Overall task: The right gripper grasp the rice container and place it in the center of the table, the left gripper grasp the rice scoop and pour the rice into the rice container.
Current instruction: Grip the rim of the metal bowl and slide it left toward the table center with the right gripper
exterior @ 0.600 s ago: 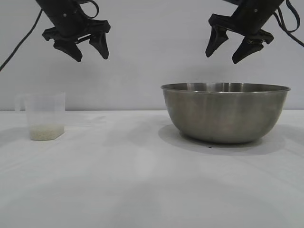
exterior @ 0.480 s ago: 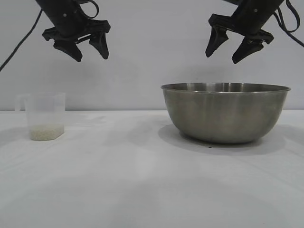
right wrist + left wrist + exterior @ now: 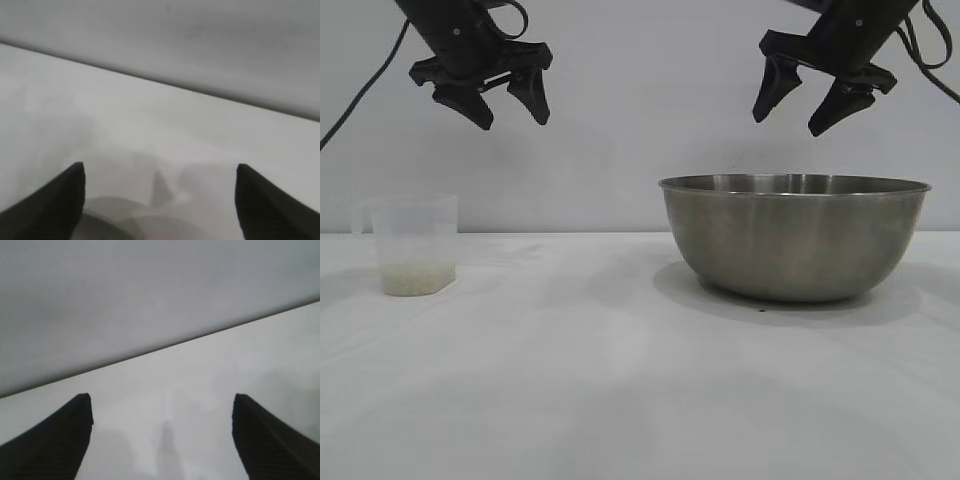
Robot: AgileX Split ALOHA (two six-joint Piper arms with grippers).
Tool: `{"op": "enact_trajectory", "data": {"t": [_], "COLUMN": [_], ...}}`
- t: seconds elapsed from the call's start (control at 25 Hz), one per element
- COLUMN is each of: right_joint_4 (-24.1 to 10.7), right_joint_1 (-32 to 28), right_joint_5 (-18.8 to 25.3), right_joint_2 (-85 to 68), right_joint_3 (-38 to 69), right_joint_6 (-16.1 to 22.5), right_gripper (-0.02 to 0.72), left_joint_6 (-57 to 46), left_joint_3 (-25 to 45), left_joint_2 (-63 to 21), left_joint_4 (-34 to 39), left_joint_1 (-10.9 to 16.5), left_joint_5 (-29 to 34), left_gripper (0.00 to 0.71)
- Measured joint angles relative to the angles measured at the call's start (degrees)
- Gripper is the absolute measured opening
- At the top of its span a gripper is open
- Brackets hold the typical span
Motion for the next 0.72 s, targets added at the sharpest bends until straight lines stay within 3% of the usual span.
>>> {"op": "enact_trajectory", "data": {"t": [0.4, 0.56, 0.72], "right_joint_4": [-5.8, -11.6, -13.2], "right_joint_1": [-1.3, -1.3, -1.3], "right_joint_5": [14.2, 15.3, 15.4], "right_joint_2": [-7.4, -7.6, -7.6], "right_joint_3": [-0.1, -0.1, 0.0], "right_joint_6": [9.0, 13.4, 15.4], "right_gripper": [0.580, 0.580, 0.580], "left_joint_6": [0.0, 0.0, 0.0], "left_joint_3": [0.0, 0.0, 0.0], "left_joint_2": [0.0, 0.0, 0.0], "left_joint_4": [0.0, 0.1, 0.1], "left_joint_1": [0.0, 0.0, 0.0], "left_joint_5": [0.4, 0.7, 1.2], "left_gripper": [0.525, 0.525, 0.525]}}
